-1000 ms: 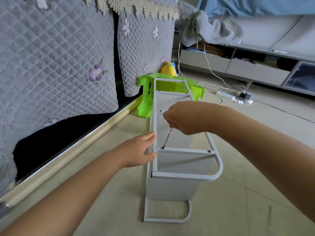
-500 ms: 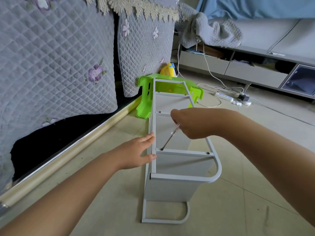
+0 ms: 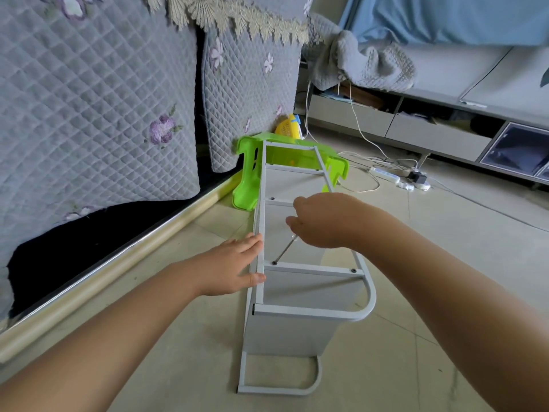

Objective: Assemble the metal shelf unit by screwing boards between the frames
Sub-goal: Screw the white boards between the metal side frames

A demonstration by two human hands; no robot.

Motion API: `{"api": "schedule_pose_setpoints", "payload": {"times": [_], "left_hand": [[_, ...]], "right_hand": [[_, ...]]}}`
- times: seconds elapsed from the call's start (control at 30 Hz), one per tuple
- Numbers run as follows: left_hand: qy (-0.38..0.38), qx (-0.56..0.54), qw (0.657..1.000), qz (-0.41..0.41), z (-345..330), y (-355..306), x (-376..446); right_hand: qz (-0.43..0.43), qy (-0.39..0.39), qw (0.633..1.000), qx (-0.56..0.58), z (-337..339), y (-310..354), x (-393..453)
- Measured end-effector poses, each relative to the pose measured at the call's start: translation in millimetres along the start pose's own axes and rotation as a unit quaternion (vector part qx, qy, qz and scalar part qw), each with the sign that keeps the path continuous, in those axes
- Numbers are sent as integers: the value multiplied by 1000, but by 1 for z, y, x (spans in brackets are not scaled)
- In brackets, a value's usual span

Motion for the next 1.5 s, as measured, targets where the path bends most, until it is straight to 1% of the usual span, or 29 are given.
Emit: {"api": "schedule_pose_setpoints", "payload": {"times": [0.07,0.1,0.2,0.3,0.37,0.43,0.5,0.57,0.6,0.67,0.8,0.93,1.07,1.13,1.2,1.27,1.33,1.5], "left_hand": [[30,50,998,3,-2,-3,1],[41,63,997,9,-3,-5,2],[58,79,995,20,-4,-7,2],[53,80,995,19,-4,-8,1],[44,82,996,14,-3,-10,-1],[37,83,996,12,-3,-12,-2],[30,78,996,12,-2,-12,-2],[24,73,997,11,-1,-13,-2],[23,70,997,10,-1,-13,-2],[23,64,998,10,-1,-13,-3],[26,56,998,10,-2,-13,-4],[33,51,998,11,-1,-13,-3],[30,46,998,7,-1,-13,-5],[29,43,999,6,-2,-13,-5],[33,45,998,8,-2,-14,-5],[35,46,998,11,-2,-13,-5],[38,45,998,12,-2,-13,-4],[41,36,998,12,-2,-13,-5]], "right_hand": [[24,20,998,59,0,3,-4],[43,24,997,64,0,5,-4],[75,10,997,30,3,8,-3],[59,-53,996,-32,9,6,2],[26,-71,995,-70,10,5,4],[7,-75,994,-79,9,6,5],[29,-51,997,-51,5,11,4],[62,-4,997,46,3,18,-2],[74,26,994,76,3,22,-5],[78,52,992,88,2,22,-5],[79,18,996,30,9,17,0],[62,-13,997,-45,15,16,5],[32,-22,995,-93,14,4,8],[34,-2,997,-69,8,1,6],[37,24,999,28,4,3,4],[57,41,995,69,4,10,2],[74,45,995,55,2,17,2],[45,-17,998,32,14,25,9]]}}
Point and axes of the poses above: each hand's wrist, its own x-axis towards the middle knuckle, its own z-axis out of the back of the hand, y = z × x, the point moved 6 cm from there along x, towards the middle knuckle, and after that the axes turned 3 degrees about x, right-handed, at the moved point
